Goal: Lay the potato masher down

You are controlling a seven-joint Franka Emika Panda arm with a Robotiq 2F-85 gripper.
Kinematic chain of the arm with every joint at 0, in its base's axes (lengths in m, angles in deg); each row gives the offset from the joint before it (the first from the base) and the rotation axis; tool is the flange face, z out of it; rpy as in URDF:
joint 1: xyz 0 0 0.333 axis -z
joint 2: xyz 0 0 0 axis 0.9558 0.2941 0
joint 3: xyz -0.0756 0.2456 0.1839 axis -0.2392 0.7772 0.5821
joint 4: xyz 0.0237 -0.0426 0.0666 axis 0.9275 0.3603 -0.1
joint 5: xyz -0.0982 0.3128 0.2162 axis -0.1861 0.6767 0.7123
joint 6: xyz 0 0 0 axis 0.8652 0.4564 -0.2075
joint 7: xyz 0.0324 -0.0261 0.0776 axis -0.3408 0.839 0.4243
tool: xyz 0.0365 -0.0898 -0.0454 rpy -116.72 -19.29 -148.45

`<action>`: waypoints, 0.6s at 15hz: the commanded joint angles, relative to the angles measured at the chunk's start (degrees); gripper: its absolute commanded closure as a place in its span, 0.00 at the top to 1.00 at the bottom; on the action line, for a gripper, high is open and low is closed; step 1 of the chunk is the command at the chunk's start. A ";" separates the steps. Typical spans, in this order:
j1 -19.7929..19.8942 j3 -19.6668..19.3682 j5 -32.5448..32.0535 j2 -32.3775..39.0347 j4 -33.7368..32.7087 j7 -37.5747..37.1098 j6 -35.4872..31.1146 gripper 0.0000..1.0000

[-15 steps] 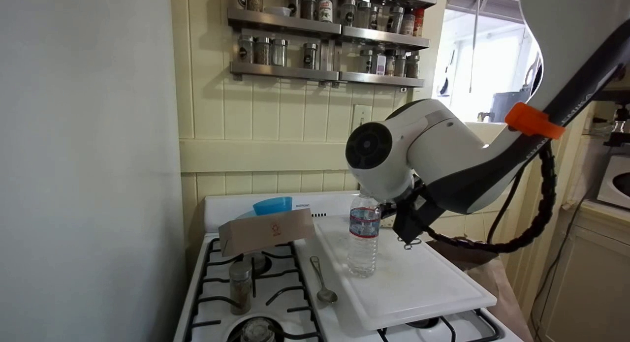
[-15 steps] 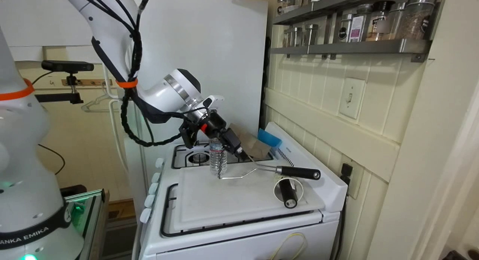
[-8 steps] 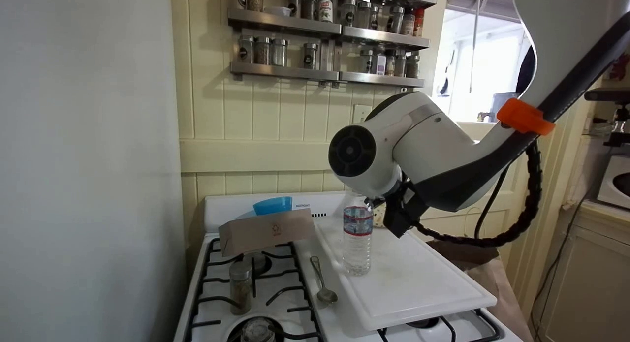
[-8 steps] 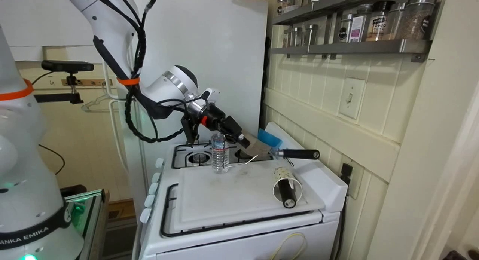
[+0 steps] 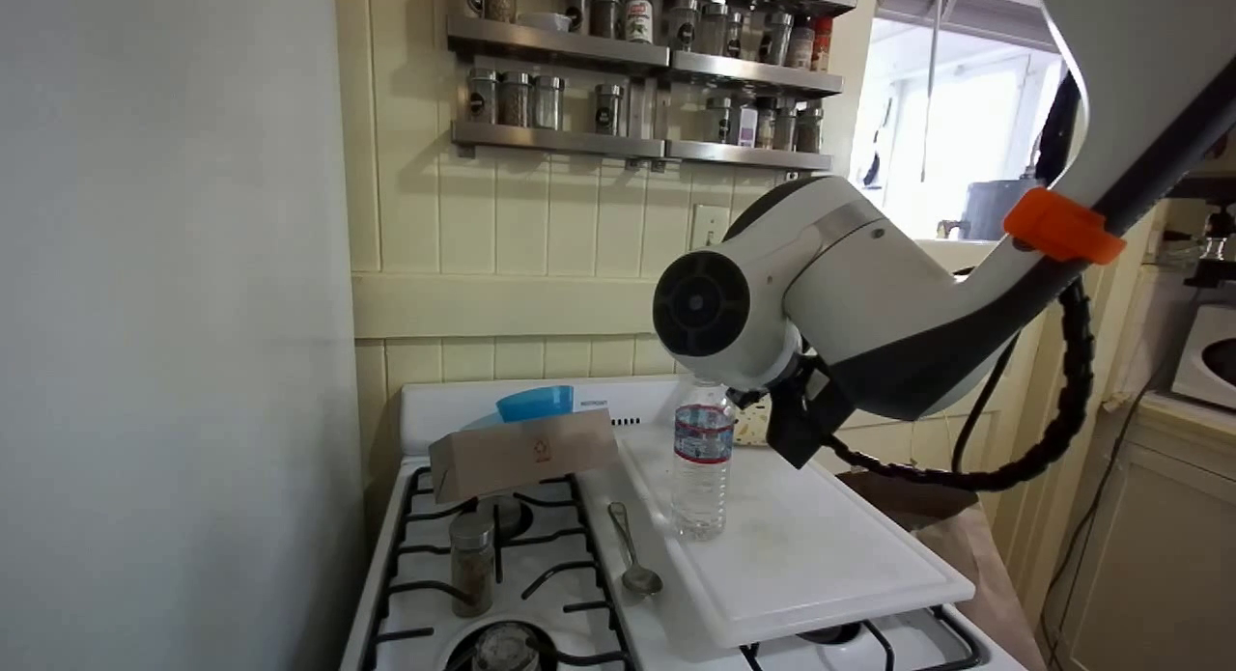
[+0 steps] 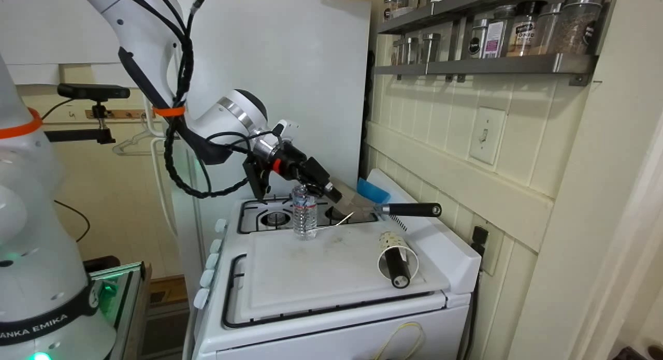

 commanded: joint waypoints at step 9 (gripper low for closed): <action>-1.03 -10.23 -6.71 -20.40 12.00 6.93 -24.32 0.01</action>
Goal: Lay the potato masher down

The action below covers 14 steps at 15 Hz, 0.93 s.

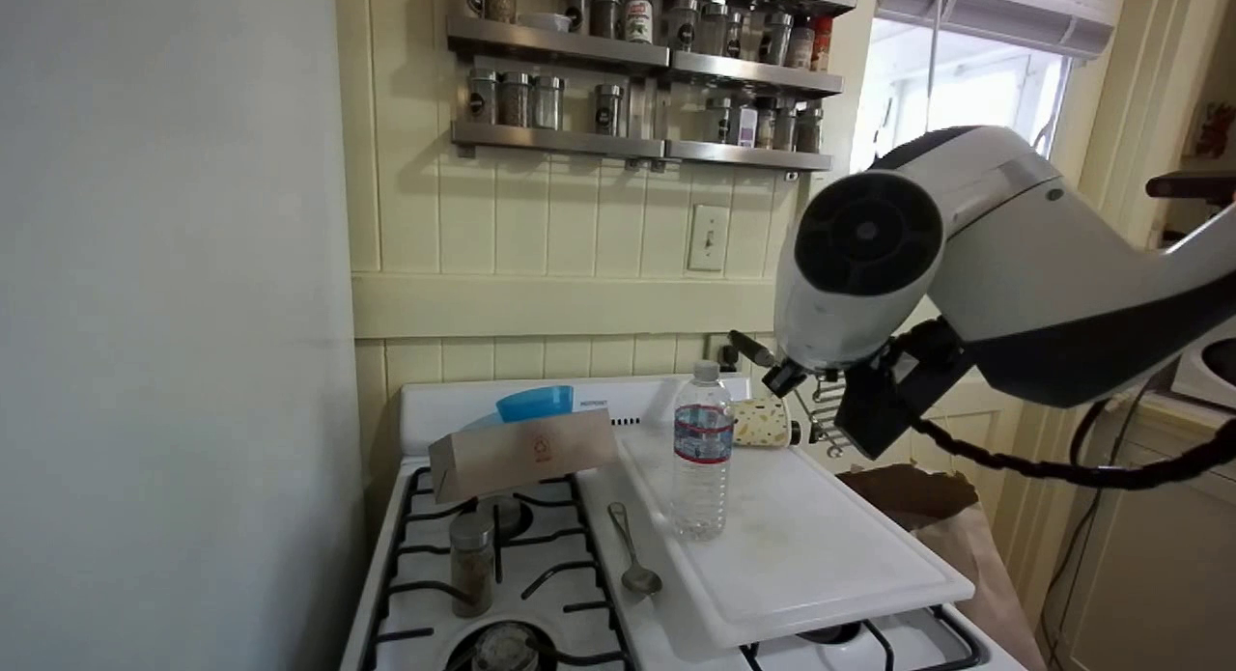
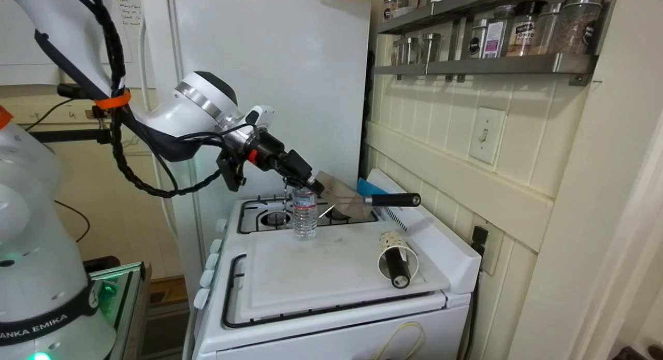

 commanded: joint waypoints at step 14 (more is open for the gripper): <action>3.84 -15.40 -8.14 6.59 -0.49 17.07 -34.32 0.01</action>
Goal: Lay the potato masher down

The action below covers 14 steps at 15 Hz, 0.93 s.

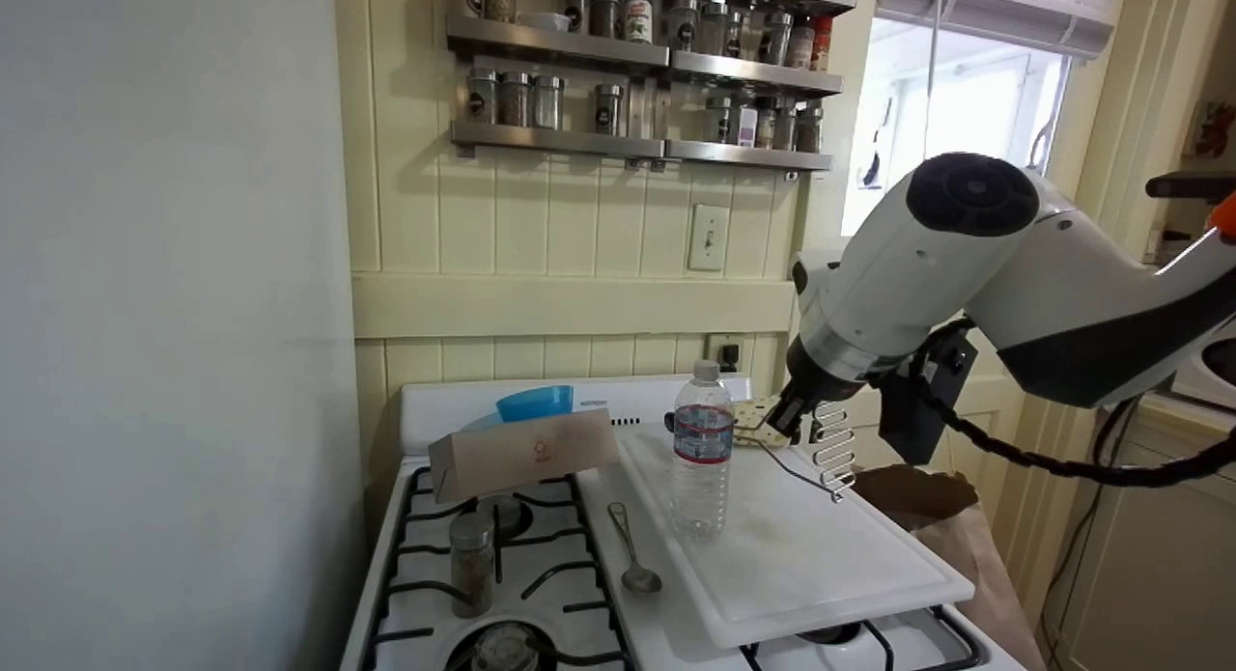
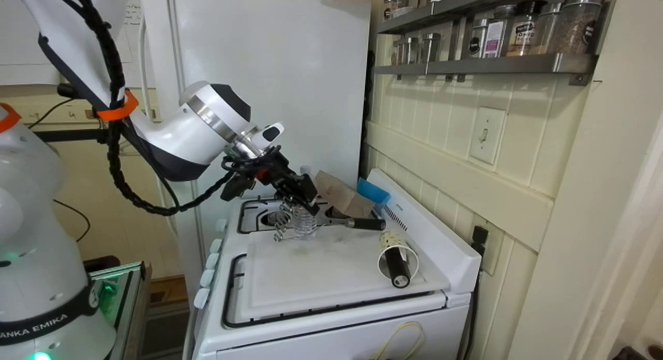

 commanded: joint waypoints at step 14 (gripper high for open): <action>2.07 -6.99 6.86 13.90 -0.08 11.41 -10.35 0.44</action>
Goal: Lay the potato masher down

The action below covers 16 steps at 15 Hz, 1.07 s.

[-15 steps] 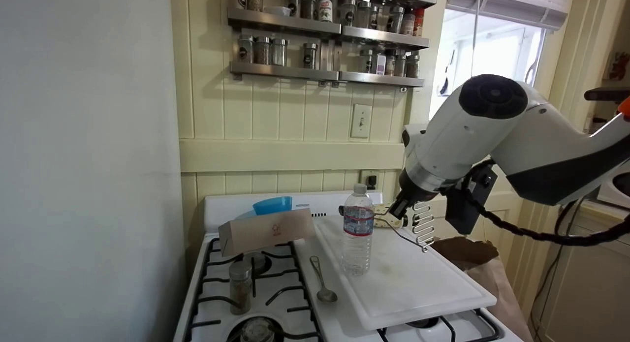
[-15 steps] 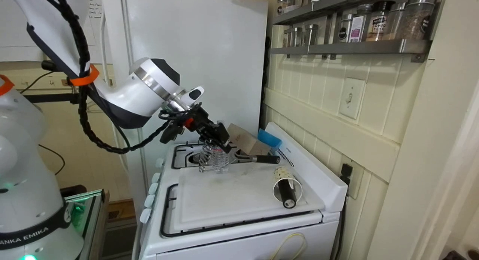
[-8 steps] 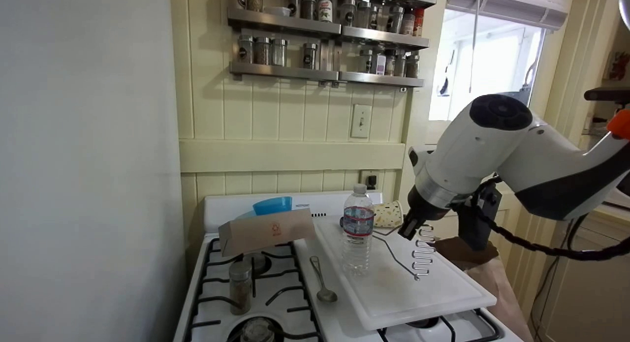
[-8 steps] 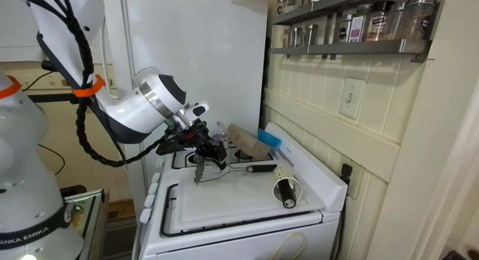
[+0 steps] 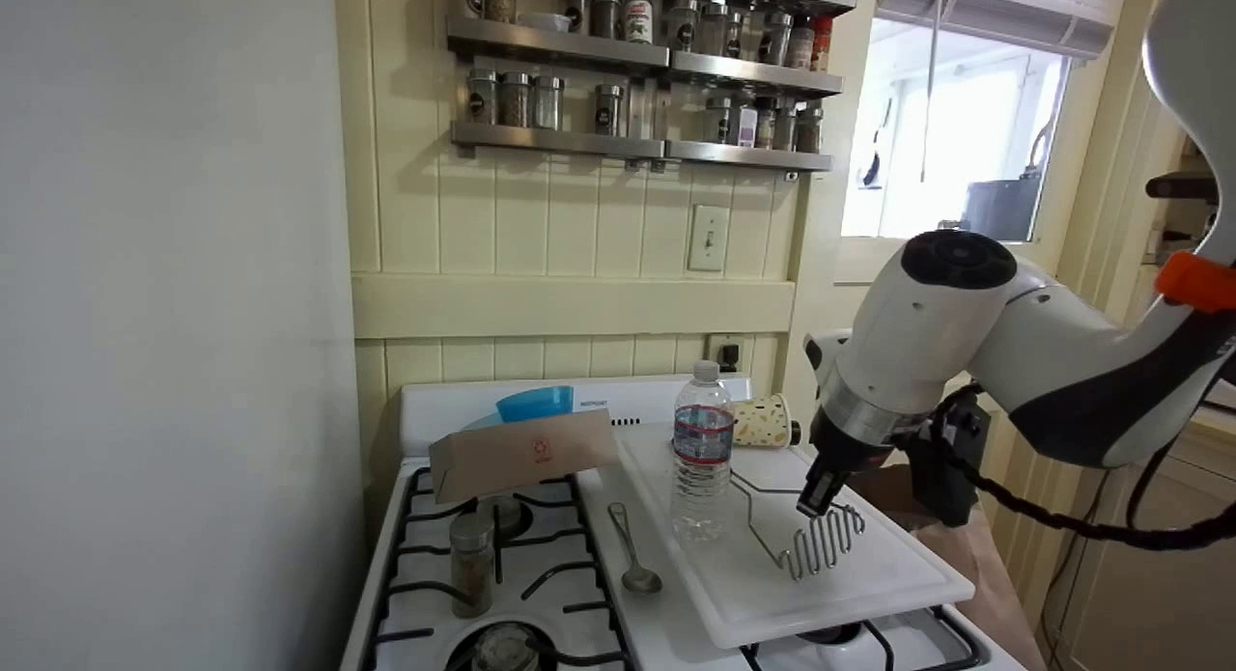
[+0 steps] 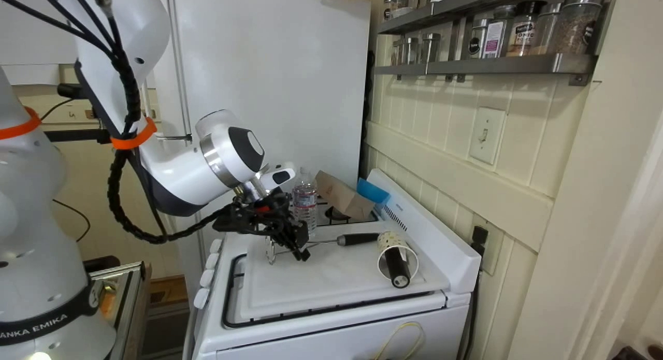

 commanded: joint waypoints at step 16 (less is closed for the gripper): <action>-4.40 0.18 37.47 8.29 -0.16 -2.09 -10.81 0.99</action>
